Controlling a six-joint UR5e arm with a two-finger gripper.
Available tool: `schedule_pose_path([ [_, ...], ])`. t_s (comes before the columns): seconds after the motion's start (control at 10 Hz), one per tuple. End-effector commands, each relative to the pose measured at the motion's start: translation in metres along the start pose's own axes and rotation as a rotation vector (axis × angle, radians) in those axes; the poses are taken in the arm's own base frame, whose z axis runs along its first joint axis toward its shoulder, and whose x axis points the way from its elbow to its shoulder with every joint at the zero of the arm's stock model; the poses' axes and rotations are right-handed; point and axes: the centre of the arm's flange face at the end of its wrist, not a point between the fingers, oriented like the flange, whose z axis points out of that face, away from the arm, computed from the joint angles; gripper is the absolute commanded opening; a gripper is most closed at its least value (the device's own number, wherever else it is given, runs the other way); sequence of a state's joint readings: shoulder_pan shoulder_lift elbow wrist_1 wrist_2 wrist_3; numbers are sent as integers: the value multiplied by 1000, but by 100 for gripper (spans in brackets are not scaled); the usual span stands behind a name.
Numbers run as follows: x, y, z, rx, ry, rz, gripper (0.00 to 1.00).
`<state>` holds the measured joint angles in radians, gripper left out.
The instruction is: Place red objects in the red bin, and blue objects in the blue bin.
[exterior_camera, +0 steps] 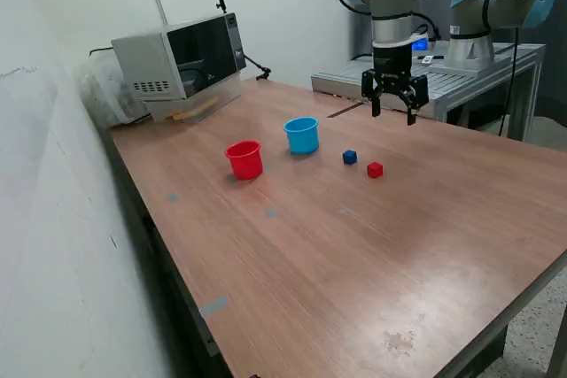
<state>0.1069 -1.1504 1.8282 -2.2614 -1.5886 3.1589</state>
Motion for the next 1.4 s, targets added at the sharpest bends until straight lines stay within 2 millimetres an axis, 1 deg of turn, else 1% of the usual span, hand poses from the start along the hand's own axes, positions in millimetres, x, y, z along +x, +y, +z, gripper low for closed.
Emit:
schedule_pose_path([
  [0.0,20,3,56,70,11,20,100],
  [0.1,18,9,62,76,11,24,100],
  [0.3,13,27,64,62,12,34,100],
  [0.5,13,35,58,41,13,34,100],
  [0.6,11,39,66,48,13,37,100],
  [0.8,8,42,71,53,11,41,100],
  [1.0,-5,46,71,52,13,63,100],
  [1.1,-8,47,76,60,13,67,100],
  [1.3,-8,49,81,63,11,67,100],
])
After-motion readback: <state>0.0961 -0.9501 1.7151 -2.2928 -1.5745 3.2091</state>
